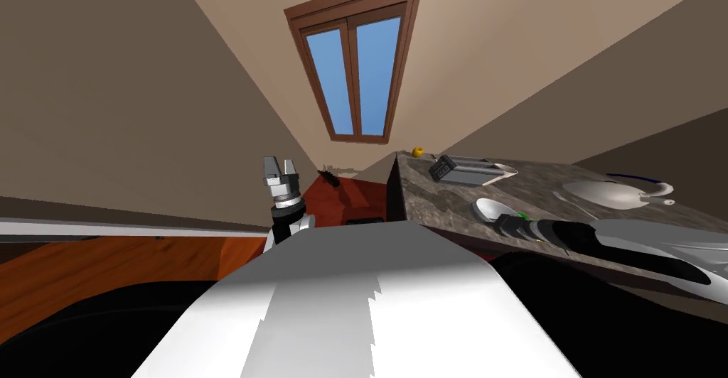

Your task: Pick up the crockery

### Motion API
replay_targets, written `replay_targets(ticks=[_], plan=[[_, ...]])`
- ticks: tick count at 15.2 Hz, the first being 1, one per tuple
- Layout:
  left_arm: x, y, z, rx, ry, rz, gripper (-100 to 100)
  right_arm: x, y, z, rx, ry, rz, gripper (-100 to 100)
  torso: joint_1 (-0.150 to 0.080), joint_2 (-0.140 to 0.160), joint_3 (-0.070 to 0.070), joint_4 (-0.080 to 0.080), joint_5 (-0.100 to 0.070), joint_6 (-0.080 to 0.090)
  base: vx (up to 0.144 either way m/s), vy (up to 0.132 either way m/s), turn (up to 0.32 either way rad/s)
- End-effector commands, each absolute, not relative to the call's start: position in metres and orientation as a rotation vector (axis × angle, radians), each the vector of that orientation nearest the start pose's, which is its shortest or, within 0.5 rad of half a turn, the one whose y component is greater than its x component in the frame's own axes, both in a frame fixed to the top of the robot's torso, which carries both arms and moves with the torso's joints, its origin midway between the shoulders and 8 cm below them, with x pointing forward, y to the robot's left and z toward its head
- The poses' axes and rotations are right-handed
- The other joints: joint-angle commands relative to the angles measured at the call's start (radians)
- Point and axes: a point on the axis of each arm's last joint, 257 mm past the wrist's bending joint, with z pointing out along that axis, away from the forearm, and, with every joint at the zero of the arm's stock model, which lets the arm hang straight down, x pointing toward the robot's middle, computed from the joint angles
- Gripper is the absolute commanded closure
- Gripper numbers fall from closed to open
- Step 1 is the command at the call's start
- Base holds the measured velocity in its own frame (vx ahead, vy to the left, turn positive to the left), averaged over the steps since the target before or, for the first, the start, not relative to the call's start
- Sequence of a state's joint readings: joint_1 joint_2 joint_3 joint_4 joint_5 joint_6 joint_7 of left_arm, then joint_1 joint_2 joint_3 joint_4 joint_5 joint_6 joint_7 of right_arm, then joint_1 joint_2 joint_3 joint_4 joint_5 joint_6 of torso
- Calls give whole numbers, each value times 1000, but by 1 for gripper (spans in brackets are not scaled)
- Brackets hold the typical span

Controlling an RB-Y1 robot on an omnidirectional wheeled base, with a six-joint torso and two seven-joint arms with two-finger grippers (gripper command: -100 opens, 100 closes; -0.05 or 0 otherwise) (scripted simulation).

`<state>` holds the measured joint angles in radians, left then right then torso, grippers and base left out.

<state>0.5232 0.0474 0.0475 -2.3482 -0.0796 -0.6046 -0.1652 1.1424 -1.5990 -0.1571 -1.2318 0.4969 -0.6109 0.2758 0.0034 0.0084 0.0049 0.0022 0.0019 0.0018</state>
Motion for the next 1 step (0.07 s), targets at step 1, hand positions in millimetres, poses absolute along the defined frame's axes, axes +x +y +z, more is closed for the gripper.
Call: replay_targets(ticks=[1], plan=[[310, 270, 64, -383, 621, -1079, 0, 122, -696, -282, -740, 2704, -265, 100, 0, 0, 0, 0, 0, 0, -48, 23, -50]])
